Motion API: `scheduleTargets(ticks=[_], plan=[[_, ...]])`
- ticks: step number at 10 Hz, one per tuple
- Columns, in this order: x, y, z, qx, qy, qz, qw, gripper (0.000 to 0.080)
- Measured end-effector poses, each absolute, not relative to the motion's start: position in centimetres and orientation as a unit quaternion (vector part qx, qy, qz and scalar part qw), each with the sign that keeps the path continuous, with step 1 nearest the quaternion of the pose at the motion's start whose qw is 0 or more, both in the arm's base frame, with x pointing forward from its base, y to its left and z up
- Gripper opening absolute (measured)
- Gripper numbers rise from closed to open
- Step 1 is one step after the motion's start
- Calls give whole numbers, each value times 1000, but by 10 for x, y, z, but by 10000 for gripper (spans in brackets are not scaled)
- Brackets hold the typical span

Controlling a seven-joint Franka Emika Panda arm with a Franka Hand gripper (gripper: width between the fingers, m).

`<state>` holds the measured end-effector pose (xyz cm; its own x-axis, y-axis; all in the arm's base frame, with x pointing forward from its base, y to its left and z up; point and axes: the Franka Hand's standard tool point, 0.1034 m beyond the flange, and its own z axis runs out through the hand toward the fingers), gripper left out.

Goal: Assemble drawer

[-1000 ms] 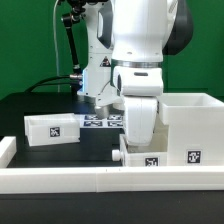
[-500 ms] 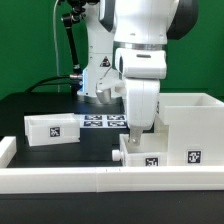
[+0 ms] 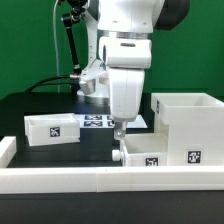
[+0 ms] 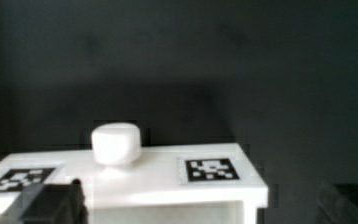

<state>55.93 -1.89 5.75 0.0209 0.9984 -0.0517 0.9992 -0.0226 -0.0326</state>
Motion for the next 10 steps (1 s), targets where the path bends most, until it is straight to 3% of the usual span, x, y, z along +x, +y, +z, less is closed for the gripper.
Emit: scheduleTargets(ticks=[3,5,10], plan=[[563,-35,55,705,709,-20,-9,648],[582,-42,48,703,708,9,-64,648],[587,-43,28,695,706,58,-122,648]])
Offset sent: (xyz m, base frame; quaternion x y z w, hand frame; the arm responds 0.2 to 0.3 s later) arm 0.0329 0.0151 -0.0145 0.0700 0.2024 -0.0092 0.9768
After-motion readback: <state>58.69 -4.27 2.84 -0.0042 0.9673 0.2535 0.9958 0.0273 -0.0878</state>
